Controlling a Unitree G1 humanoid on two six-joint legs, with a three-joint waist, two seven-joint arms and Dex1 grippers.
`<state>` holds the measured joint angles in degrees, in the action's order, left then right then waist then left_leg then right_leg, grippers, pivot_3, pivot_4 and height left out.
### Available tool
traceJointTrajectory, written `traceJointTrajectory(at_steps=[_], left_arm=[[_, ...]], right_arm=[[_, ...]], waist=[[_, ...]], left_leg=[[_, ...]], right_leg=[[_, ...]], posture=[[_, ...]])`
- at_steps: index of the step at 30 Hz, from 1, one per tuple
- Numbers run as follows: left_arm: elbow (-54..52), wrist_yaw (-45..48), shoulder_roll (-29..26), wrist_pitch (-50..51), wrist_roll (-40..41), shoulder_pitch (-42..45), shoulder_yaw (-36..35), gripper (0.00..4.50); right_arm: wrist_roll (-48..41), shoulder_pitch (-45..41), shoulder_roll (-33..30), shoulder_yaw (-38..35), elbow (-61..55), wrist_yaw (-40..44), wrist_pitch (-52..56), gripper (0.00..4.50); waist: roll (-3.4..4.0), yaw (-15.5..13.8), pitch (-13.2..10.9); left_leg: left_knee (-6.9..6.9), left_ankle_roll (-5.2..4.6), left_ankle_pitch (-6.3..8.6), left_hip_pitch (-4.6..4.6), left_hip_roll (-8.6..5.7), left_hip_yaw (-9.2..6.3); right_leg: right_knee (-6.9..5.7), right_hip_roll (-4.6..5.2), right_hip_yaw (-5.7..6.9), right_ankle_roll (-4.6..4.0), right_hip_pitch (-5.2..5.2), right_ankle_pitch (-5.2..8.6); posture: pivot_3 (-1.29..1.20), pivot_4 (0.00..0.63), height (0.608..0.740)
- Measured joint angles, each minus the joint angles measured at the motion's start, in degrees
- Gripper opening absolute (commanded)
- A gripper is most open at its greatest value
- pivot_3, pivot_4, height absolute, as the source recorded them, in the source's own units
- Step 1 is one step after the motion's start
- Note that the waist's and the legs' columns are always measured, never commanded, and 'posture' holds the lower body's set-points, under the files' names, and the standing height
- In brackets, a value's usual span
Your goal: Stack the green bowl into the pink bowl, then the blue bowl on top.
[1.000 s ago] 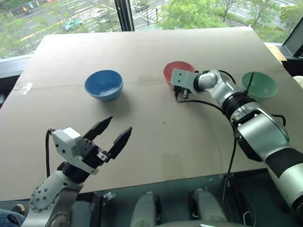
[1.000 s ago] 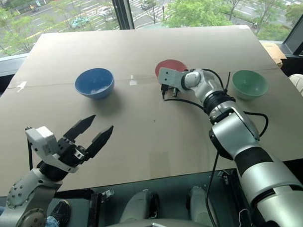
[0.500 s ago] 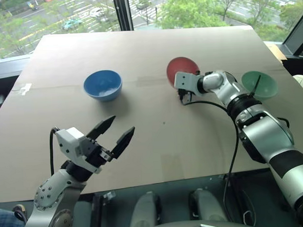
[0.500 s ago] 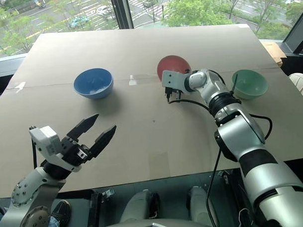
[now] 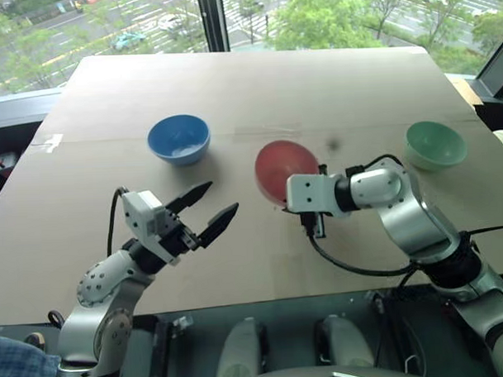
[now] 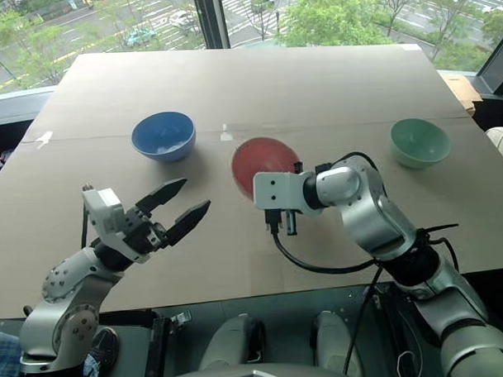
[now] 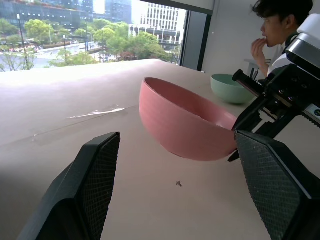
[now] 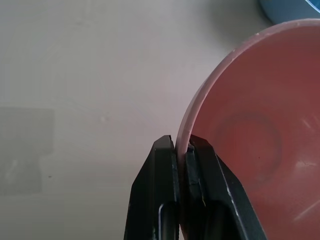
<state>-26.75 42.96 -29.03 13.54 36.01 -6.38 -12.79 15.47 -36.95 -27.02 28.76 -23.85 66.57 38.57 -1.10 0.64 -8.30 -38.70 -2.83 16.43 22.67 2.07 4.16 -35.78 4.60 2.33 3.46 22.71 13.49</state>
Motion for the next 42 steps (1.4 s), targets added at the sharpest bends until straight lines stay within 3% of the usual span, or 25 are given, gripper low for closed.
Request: traceJointTrajectory(at_steps=[2, 4, 5, 15, 20, 23, 26, 31, 36, 42], left_arm=[[0.84, 0.71, -0.04, 0.06, 0.01, 0.65, 0.13, 3.86], [1.09, 1.27, -0.08, 0.06, 0.01, 1.03, 0.46, 3.86], [1.27, 1.71, -0.08, 0.06, 0.01, 1.21, 0.67, 3.86], [2.83, 3.19, -0.08, 0.06, 0.07, 1.96, 1.66, 3.86], [2.8, 3.57, -0.07, 0.14, 0.22, 2.42, 1.89, 3.86], [2.61, 3.64, -0.11, 0.79, 0.33, 3.82, 2.25, 3.86], [2.01, 3.52, -0.93, 2.14, 1.26, 6.61, 2.35, 3.86], [-0.14, 2.25, -0.66, 6.1, 4.87, 12.52, 4.07, 3.86], [-0.6, 2.27, -0.7, 8.17, 6.02, 14.67, 5.49, 3.86], [-0.59, 2.62, -0.7, 8.73, 6.01, 17.28, 6.69, 3.86]], right_arm=[[0.17, 0.31, -0.9, 1.63, -1.48, -0.44, 2.0, 0.02], [0.32, 0.28, -1.67, 1.99, -2.27, -0.85, 2.67, 0.72], [0.32, 0.25, -2.05, 2.1, -2.57, -1.02, 3.0, 0.86], [-1.5, 0.22, -3.04, 3.04, -4.96, -3.19, 8.24, 4.41], [-6.85, -0.85, -3.71, -2.62, -5.69, -2.9, 14.61, 4.41], [-11.72, -1.65, -8.35, -9.58, -6.53, -1.4, 18.42, 4.41], [-13.1, -1.59, -18.65, -17.75, 2.16, -2.04, 16.33, 4.41], [-11.51, -1.42, -26.0, -21.56, 20.8, -6.25, 4.48, 4.41], [-10.26, -2.84, -26.92, -22.06, 38.7, -10.19, -5.0, 4.41], [-10.08, -12.09, -19.91, -22.12, 64.0, -16.23, -16.58, 4.41]], waist=[[0.0, -0.02, 0.0], [0.0, -0.02, 0.0], [-0.01, 0.0, 0.0], [-0.03, 0.01, 0.0], [-0.03, -0.13, 0.0], [-0.03, -0.27, -0.02], [-0.04, -0.98, -0.03], [-0.05, -1.16, -0.02], [-0.03, -0.91, -0.03], [-0.04, -0.12, -0.04]], left_leg=[[-0.03, 0.0, 0.0, 0.01, 0.0, -0.02], [-0.03, 0.0, 0.0, 0.0, 0.0, -0.03], [-0.03, 0.0, 0.0, 0.0, 0.0, -0.03], [-0.03, 0.0, 0.0, 0.02, 0.01, -0.03], [-0.04, -0.01, 0.0, 0.04, 0.0, -0.05], [-0.04, -0.03, 0.01, 0.07, 0.0, -0.08], [-0.1, -0.09, 0.04, 0.08, -0.07, -0.05], [-0.11, -0.1, 0.05, 0.06, -0.05, 0.04], [-0.05, -0.1, 0.04, 0.06, -0.03, 0.1], [-0.14, -0.09, 0.04, 0.04, -0.04, 0.11]], right_leg=[[-0.01, -0.01, 0.01, 0.0, 0.0, 0.0], [-0.01, -0.02, 0.01, 0.0, 0.0, 0.0], [-0.01, -0.03, 0.01, -0.01, 0.0, 0.0], [0.0, -0.03, 0.01, 0.0, 0.0, 0.0], [0.0, -0.02, 0.01, 0.0, 0.0, 0.0], [0.04, -0.01, 0.03, -0.01, 0.0, 0.01], [0.08, 0.05, 0.01, -0.01, -0.03, 0.0], [0.06, -0.02, -0.08, 0.0, -0.02, 0.0], [0.11, -0.08, -0.12, 0.01, 0.0, 0.0], [0.09, -0.12, -0.16, 0.03, -0.04, -0.01]], posture=[[0.0, 0.15, 0.738], [0.0, 0.15, 0.738], [0.0, 0.15, 0.738], [0.0, 0.15, 0.738], [0.0, 0.15, 0.738], [0.0, 0.15, 0.738], [0.0, 0.15, 0.738], [0.0, 0.15, 0.738], [0.0, 0.15, 0.738], [0.0, 0.15, 0.738]])
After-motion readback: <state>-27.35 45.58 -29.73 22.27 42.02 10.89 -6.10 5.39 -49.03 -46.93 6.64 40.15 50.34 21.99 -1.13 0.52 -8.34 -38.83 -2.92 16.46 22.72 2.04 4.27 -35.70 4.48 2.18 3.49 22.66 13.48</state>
